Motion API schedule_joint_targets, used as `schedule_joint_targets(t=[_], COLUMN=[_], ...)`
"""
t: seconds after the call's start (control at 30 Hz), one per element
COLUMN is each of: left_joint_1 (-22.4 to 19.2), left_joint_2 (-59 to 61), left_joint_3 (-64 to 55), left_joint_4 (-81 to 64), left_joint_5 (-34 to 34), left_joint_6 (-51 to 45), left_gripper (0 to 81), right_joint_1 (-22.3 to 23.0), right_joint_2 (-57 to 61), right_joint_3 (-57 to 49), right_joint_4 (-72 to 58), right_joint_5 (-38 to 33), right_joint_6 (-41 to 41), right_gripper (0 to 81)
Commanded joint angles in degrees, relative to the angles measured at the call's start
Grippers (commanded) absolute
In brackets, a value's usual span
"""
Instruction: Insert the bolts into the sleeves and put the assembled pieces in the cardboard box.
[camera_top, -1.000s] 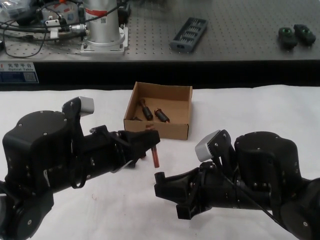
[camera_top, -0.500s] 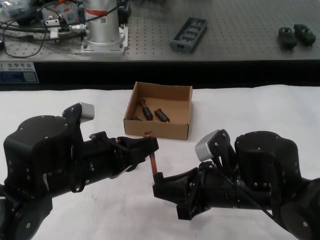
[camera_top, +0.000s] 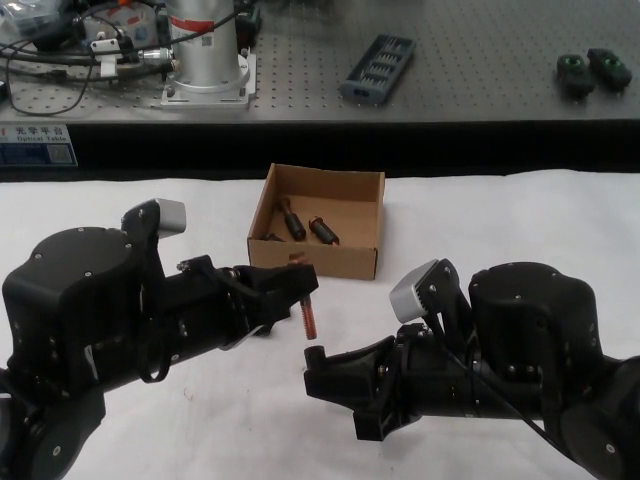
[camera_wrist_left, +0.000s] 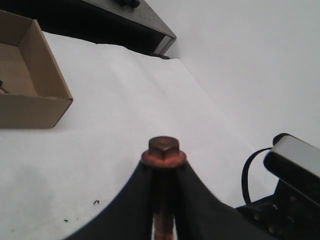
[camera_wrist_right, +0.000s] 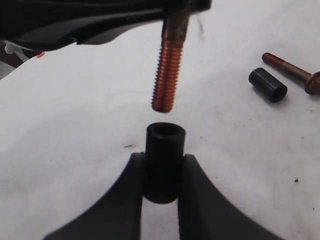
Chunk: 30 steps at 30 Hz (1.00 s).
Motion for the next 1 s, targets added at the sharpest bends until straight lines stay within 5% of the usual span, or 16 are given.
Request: schedule_joint_targets(t=[0.0,0.97], left_joint_1=[-0.2,-0.2], left_joint_2=[-0.19,-0.19], left_joint_3=[-0.2,-0.2], left_joint_4=[-1.07,1.5], left_joint_5=[-0.44,3.06], left_joint_6=[-0.03,-0.92], left_gripper=[0.6,0.6], right_joint_1=[0.12,0.12], right_joint_2=[-0.01,-0.01], right_joint_3=[-0.3,-0.3], right_joint_4=[-1.12,-3.98], right_joint_5=[-0.82,-1.43], right_joint_6=[0.05,0.05], right_gripper=[4.9,4.9])
